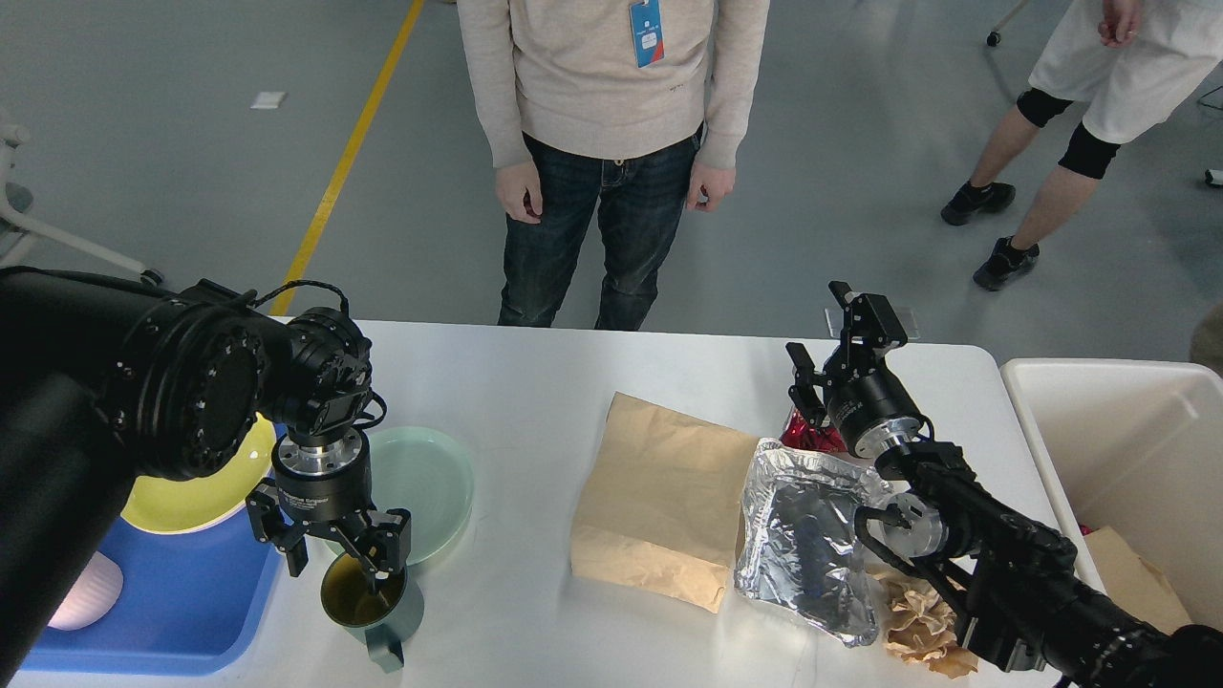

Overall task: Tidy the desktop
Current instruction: 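Grasp the dark mug by its rim with the left gripper, then lift the mug and place it in the blue tray, release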

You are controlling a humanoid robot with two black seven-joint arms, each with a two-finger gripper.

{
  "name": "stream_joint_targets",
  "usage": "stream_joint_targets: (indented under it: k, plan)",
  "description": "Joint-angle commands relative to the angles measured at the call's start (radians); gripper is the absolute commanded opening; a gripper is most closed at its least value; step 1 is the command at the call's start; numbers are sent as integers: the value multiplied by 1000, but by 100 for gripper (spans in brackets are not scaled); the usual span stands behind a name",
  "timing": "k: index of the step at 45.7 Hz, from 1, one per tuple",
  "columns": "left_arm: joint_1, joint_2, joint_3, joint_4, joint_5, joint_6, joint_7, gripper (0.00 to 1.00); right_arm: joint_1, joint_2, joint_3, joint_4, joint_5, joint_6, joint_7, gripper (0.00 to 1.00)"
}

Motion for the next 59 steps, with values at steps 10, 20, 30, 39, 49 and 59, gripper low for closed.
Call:
stream_joint_targets:
  k: [10, 20, 30, 39, 49, 59]
  plan:
    - [53, -3, -1, 52, 0, 0, 0, 54, 0, 0, 0, 0, -1, 0, 0, 100]
    - [82, -4, -1, 75, 0, 0, -2, 43, 0, 0, 0, 0, 0, 0, 0, 100]
    - [93, -4, -1, 79, -2, 0, -3, 25, 0, 0, 0, 0, -1, 0, 0, 100]
    - [94, -3, -2, 79, 0, 0, -5, 1, 0, 0, 0, 0, 0, 0, 0, 100]
    - [77, 2, -14, 77, -3, 0, -6, 0, 0, 0, 0, 0, -1, 0, 0, 100]
    - [-25, 11, -31, 68, -5, 0, -8, 0, 0, 0, 0, 0, 0, 0, 0, 100]
